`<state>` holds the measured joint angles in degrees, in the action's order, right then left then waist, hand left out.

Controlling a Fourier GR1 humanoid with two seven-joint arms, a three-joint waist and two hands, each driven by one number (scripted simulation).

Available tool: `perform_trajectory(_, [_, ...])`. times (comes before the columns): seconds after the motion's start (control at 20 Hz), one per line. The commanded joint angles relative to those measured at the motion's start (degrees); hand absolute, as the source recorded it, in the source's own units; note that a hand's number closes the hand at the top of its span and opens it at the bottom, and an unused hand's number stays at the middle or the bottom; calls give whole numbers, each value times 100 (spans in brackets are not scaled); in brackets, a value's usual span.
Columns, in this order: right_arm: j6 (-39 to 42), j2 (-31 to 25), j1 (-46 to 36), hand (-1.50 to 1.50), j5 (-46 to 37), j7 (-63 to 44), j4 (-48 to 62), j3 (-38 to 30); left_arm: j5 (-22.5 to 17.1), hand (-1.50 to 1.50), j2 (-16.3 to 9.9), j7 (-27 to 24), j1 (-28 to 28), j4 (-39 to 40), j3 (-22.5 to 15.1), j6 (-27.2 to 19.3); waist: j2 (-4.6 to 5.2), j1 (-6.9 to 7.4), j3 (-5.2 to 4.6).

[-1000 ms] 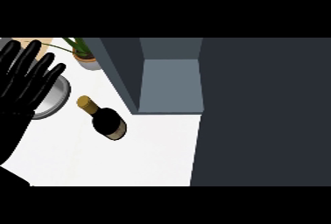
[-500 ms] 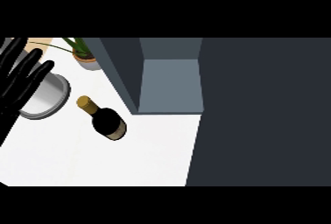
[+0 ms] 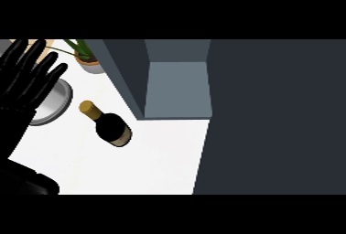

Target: Pick up the wine, place it into the cabinet and close the cabinet

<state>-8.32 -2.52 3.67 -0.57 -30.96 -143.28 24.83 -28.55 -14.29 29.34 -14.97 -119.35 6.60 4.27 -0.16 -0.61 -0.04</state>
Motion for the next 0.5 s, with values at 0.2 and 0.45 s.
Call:
perform_trajectory(0.2, [-275,-288,151,-150,-671,-631,-1183,326,260,-150,66,-313,-16,570,-18,166,-7,-30,0])
perform_trajectory(0.45, [-531,-377,-266,-150,-791,-822,-1058,235,512,-150,302,-952,272,1065,-151,454,0,-28,-4])
